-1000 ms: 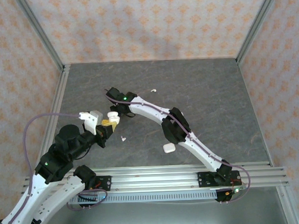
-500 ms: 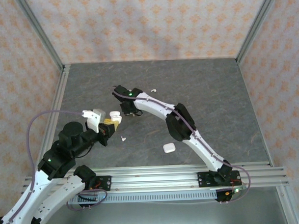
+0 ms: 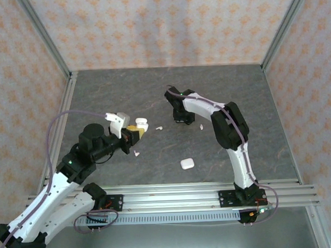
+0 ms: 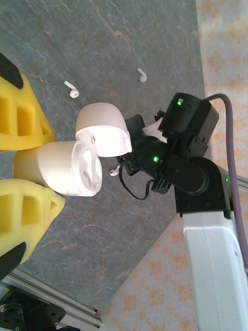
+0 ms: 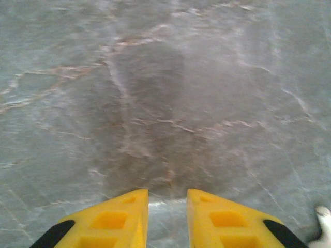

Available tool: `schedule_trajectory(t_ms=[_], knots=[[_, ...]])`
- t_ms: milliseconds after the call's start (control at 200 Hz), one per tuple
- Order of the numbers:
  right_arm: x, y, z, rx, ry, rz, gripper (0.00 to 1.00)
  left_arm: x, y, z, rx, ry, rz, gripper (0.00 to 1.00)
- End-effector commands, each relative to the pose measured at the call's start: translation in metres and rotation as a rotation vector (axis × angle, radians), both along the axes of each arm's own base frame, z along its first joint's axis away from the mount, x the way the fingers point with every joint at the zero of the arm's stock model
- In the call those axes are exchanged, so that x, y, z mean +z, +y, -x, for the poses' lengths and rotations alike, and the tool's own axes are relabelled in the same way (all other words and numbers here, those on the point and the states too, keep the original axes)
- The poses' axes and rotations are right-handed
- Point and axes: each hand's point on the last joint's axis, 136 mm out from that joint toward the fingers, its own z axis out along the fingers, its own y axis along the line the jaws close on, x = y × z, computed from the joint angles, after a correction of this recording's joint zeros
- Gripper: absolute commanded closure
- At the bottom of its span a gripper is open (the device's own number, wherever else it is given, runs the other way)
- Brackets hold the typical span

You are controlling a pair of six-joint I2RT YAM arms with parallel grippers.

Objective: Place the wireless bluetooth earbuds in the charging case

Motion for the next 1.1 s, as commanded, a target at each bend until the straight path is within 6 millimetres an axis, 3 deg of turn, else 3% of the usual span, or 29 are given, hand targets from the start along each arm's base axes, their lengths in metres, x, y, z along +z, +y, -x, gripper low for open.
schedule_trajectory(t_ms=[0,115,290,430,550,821,1096], knots=[[0.024,0.008,0.001,-0.024,-0.059,-0.073,0.68,0.014,-0.004,-0.005,-0.008,-0.065,0.031,1.00],[0.030,0.026,0.011,-0.052,-0.076,-0.192,0.64,0.016,-0.001,-0.007,0.008,-0.096,0.018,1.00],[0.033,0.073,0.027,-0.030,-0.087,-0.307,0.64,0.014,0.009,-0.008,0.057,-0.112,0.009,1.00],[0.027,0.114,0.039,-0.021,-0.055,-0.399,0.65,0.009,0.015,-0.004,0.076,-0.092,-0.002,1.00],[0.017,0.133,0.042,-0.026,-0.028,-0.429,0.66,0.008,0.019,-0.001,0.082,-0.095,-0.016,1.00],[0.004,0.141,0.037,-0.036,0.008,-0.411,0.66,0.005,0.026,0.003,0.104,-0.116,-0.027,1.00],[0.002,0.125,0.022,-0.037,-0.019,-0.321,0.65,-0.004,0.033,0.010,0.111,-0.103,-0.059,1.00]])
